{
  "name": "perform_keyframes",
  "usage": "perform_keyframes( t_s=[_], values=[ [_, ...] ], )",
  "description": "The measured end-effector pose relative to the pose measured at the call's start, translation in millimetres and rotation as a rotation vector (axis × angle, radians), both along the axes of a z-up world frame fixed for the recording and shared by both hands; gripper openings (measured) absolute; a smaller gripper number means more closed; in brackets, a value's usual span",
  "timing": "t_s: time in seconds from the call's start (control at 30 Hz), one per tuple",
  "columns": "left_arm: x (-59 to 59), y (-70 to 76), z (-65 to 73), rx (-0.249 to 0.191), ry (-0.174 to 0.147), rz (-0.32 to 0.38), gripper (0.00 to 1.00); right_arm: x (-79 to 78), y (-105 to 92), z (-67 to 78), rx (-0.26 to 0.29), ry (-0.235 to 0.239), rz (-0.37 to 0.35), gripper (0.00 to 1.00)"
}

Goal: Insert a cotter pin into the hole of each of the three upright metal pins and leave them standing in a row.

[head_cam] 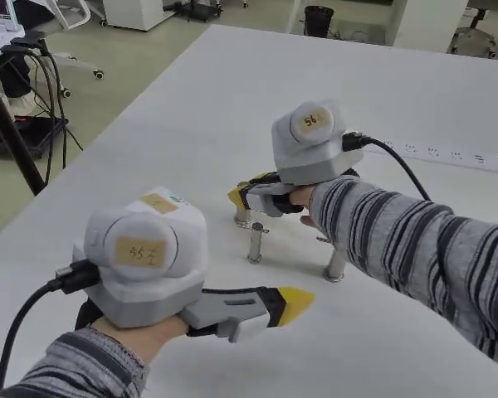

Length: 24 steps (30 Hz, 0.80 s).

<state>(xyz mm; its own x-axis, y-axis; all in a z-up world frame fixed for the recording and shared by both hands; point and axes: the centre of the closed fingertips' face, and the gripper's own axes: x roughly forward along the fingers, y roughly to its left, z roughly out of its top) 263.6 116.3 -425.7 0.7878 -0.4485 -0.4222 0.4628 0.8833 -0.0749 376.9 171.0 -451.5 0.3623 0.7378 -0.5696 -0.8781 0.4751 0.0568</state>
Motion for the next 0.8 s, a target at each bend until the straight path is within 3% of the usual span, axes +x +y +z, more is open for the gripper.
perform_keyframes(
  t_s=[0.2,0.4,0.8],
  values=[
    [-0.3,-1.5,0.4,0.0,0.001,-0.002,0.99,-5.0,-3.4,1.4,-0.025,0.008,0.026,0.09],
    [-0.6,-5.6,0.1,0.006,0.001,-0.016,0.99,-7.4,-18.7,2.2,-0.042,0.011,0.027,0.08],
    [-2.0,-12.0,0.1,0.013,-0.002,-0.041,0.99,2.6,-79.5,11.7,-0.088,-0.005,-0.041,0.08]
  ],
)
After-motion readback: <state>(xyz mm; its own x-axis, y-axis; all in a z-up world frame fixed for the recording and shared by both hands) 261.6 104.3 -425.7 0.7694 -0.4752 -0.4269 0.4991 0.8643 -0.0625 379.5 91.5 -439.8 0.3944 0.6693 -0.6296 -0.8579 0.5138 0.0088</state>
